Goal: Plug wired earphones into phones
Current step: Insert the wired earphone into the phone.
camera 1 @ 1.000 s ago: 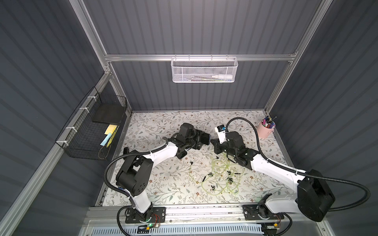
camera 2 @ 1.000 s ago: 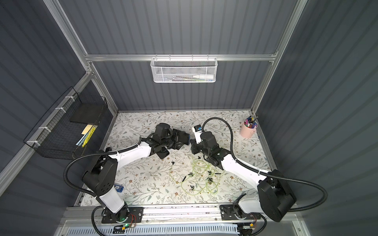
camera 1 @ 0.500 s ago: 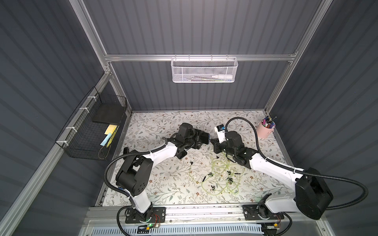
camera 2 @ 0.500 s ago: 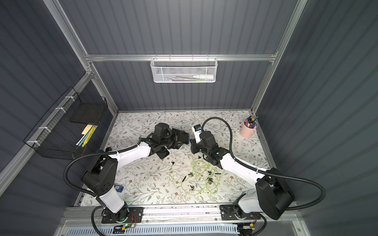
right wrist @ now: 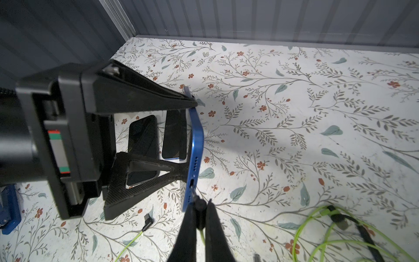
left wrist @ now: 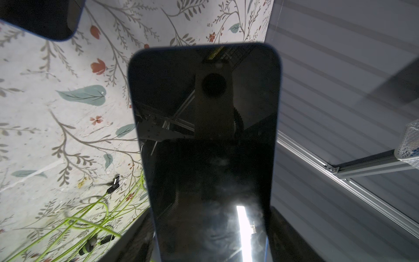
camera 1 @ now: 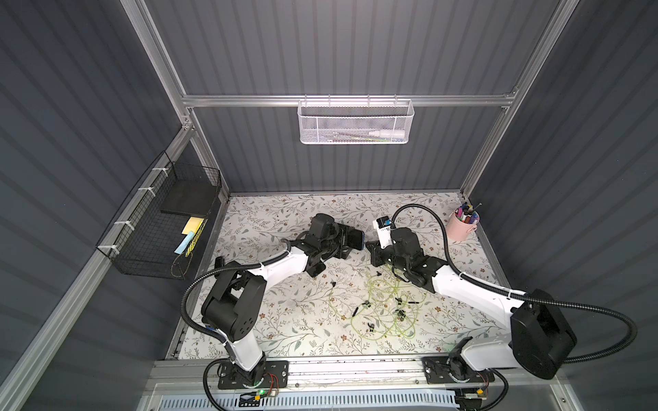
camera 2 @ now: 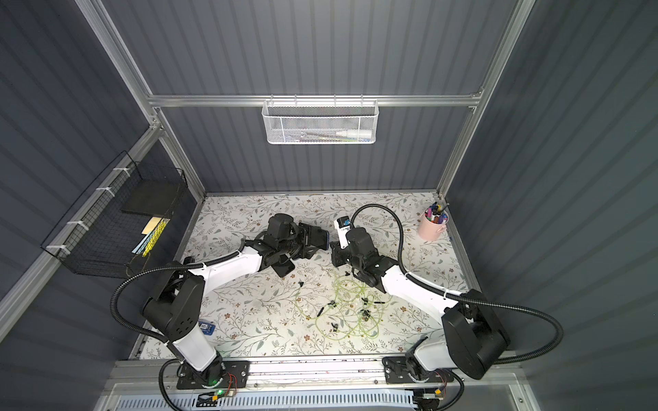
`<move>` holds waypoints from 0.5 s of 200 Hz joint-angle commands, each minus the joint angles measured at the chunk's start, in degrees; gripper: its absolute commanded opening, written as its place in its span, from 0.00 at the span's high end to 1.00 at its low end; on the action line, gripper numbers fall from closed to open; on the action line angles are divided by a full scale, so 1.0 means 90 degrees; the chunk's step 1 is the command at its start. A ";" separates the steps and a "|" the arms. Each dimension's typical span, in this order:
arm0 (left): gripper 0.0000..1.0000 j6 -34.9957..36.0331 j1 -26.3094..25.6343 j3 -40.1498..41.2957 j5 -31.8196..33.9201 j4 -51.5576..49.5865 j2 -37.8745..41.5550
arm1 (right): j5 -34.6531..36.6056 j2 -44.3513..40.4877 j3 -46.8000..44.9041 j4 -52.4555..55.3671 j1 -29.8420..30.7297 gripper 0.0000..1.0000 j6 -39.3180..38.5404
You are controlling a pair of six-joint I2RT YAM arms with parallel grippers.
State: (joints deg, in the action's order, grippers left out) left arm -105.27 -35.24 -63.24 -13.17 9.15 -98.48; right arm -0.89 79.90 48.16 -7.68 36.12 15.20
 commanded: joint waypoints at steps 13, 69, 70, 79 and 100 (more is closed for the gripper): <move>1.00 0.0013 -0.0029 -0.0053 -0.0198 0.0409 0.0094 | 0.0035 0.0184 0.0271 0.0004 0.0015 1.00 0.0199; 1.00 -0.0010 -0.0046 0.0034 -0.0190 0.0556 0.0015 | 0.0067 0.0323 0.0380 -0.0050 0.0010 1.00 0.0477; 1.00 -0.0011 -0.0043 0.0034 -0.0188 0.0561 0.0015 | 0.0068 0.0322 0.0381 -0.0052 0.0015 1.00 0.0478; 1.00 -0.0017 -0.0049 0.0036 -0.0188 0.0582 0.0005 | 0.0074 0.0331 0.0386 -0.0073 0.0014 1.00 0.0517; 1.00 -0.0014 -0.0049 0.0047 -0.0181 0.0610 -0.0008 | 0.0104 0.0341 0.0406 -0.0074 0.0012 1.00 0.0594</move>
State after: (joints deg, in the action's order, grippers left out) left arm -105.27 -34.79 -63.02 -12.03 10.41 -98.83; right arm -0.67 82.08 50.06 -7.66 36.10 19.11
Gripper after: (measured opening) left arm 0.746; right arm 0.081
